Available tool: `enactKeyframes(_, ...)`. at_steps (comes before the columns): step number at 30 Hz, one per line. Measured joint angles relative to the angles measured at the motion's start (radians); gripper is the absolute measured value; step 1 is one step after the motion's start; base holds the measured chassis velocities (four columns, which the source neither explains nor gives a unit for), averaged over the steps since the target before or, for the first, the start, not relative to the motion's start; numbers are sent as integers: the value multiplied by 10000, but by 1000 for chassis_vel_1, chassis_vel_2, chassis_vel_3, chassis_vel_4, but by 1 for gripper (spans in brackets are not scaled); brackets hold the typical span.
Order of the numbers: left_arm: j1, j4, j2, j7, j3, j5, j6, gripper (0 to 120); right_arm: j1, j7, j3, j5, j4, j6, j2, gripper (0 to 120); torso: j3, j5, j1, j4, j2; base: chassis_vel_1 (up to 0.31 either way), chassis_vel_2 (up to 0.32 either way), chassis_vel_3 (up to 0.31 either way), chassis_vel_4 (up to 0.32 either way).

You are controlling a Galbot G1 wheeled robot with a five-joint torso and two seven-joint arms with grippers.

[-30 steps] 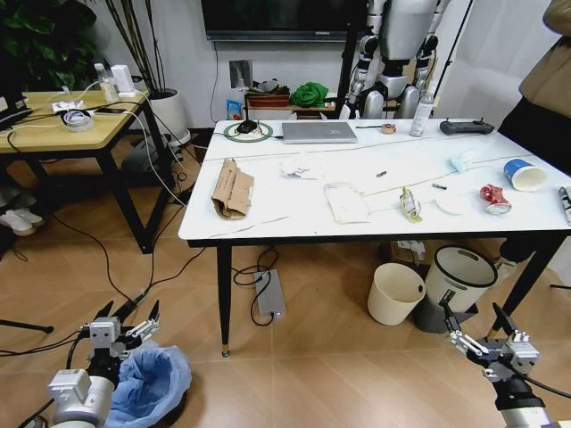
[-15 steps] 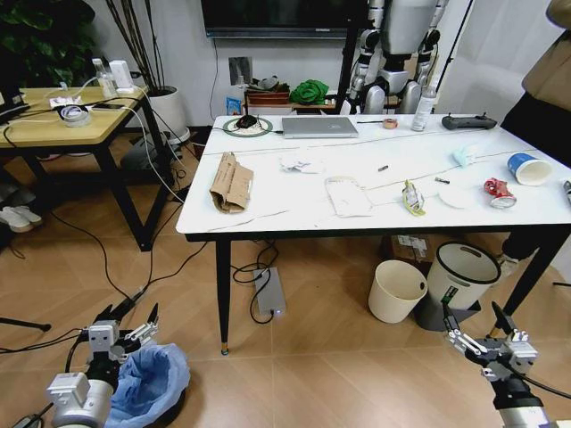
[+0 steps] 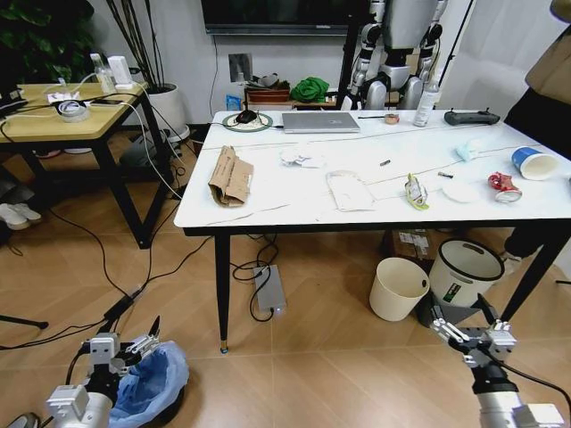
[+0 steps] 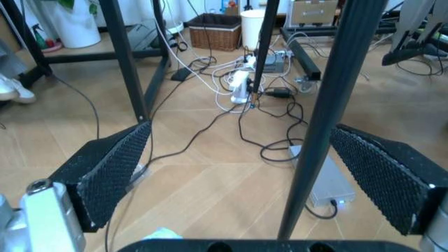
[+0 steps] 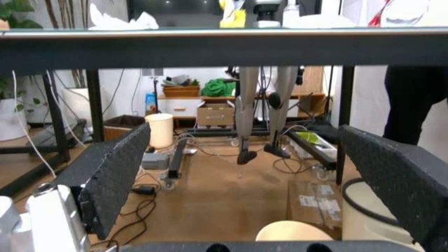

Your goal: Pick up the trash bin and place the trash from the table into it.

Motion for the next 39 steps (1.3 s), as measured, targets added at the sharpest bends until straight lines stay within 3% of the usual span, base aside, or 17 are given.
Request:
enactKeyframes(6, 158, -115, -180, 4, -7, 213, -24, 100, -66, 4, -75, -116, 72, 21, -44, 100, -163, 1, -102, 2, -262, 0, 0, 0, 0)
enactKeyframes(10, 199, -439, -527, 12, -198, 327, -77, 100, -274, 215, -17, 203, 239, -2, -571, 100, -315, 2, -215, 0, -527, 0, 0, 0, 0)
enactKeyframes(22, 67, -158, -1283, 72, -281, 411, -235, 100, -233, 231, -38, 513, 58, -27, -1032, 100, -618, 2, -403, 1, -1019, 0, 0, 0, 0)
enactKeyframes(39, -79, 98, -1203, 46, -204, 569, 23, 100, -163, 92, -206, 372, -343, 90, -966, 100, -1053, 1, -665, 1, -1715, 0, 0, 0, 0)
